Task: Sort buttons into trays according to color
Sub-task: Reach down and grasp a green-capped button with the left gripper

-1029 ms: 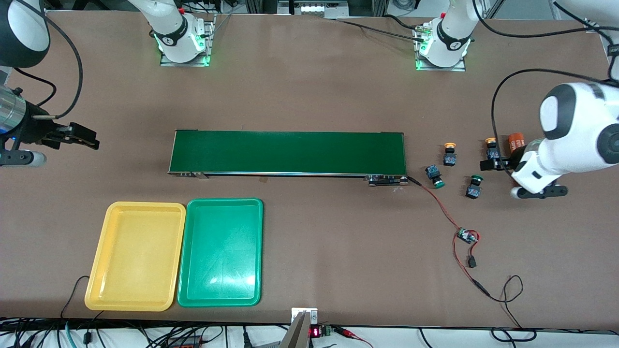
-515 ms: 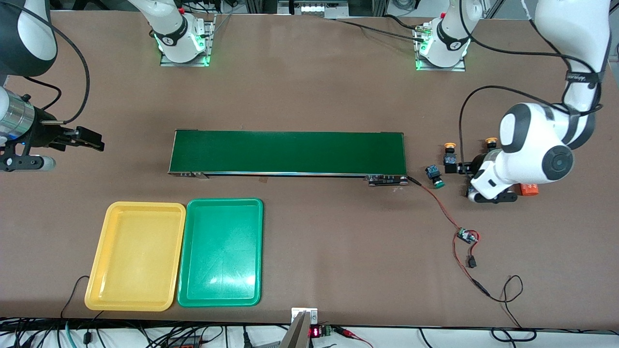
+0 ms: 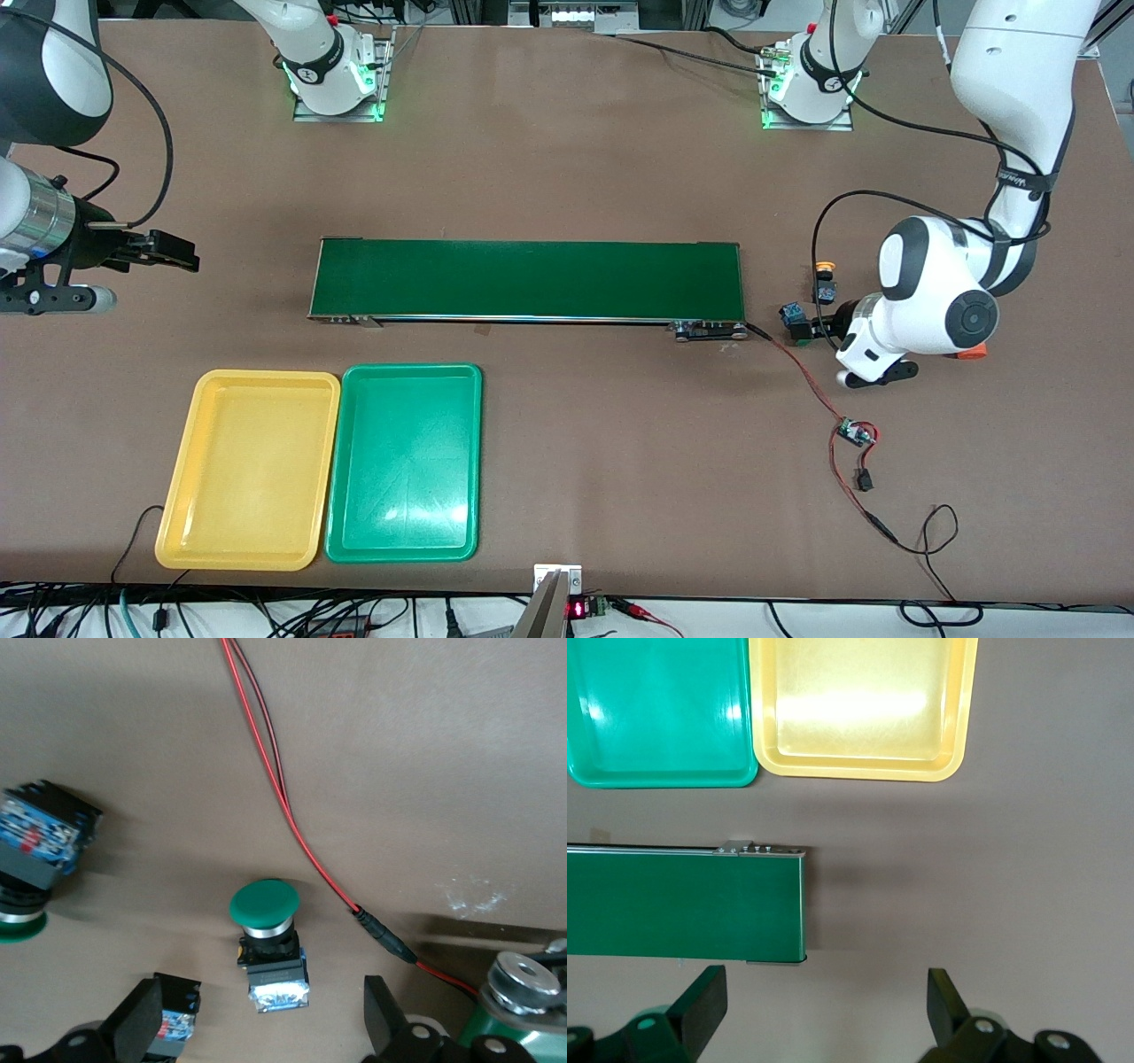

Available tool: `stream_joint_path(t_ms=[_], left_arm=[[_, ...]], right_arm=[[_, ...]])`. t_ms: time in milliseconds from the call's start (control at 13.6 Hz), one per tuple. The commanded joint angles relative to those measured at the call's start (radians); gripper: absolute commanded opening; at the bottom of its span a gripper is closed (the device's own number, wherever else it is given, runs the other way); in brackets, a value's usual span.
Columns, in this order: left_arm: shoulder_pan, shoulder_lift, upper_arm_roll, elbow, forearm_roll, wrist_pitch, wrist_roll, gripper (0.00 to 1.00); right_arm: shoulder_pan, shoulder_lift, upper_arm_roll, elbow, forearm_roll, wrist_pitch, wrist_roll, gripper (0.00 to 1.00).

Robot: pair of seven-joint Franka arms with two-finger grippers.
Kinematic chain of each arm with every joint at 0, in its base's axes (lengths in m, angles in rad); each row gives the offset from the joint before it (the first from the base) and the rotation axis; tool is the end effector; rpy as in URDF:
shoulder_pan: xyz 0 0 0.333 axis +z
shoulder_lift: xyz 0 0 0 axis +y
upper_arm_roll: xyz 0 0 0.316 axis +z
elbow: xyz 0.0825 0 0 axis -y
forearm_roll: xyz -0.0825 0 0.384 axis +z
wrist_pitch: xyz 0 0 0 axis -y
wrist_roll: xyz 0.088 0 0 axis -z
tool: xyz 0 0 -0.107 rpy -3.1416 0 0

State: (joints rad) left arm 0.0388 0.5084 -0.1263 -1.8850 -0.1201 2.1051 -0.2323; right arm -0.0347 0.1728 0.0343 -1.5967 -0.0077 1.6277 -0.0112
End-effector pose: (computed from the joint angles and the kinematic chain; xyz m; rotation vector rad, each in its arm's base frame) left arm 0.5997 -0.0558 0.2188 2.9772 0.3409 -0.4641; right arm 0.6003 -0.0024 0.5169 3.1328 0.0183 -0.2223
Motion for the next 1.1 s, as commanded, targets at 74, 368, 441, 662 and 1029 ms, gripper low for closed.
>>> stream_joint_path(t_ms=[74, 368, 441, 662, 1029], left_arm=[[-0.026, 0.032, 0.002, 0.003, -0.038, 0.027, -0.036, 1.00], [-0.031, 0.056, 0.002, -0.020, -0.036, 0.029, -0.024, 1.00], [-0.031, 0.056, 0.002, -0.031, -0.036, 0.030, -0.021, 1.00], [-0.033, 0.056, 0.002, -0.039, -0.032, 0.030, -0.018, 0.94], [-0.033, 0.056, 0.002, -0.040, -0.026, 0.032, -0.021, 0.24]], right_arm=[[0.004, -0.004, 0.003, 0.000, -0.014, -0.012, -0.007, 1.00], [0.001, -0.003, 0.003, -0.002, -0.014, -0.012, -0.007, 1.00], [0.001, -0.001, 0.003, -0.002, -0.014, -0.014, -0.009, 1.00], [0.002, -0.001, 0.003, -0.002, -0.014, -0.014, -0.009, 1.00], [0.002, 0.000, 0.003, -0.002, -0.014, -0.014, -0.007, 1.00]])
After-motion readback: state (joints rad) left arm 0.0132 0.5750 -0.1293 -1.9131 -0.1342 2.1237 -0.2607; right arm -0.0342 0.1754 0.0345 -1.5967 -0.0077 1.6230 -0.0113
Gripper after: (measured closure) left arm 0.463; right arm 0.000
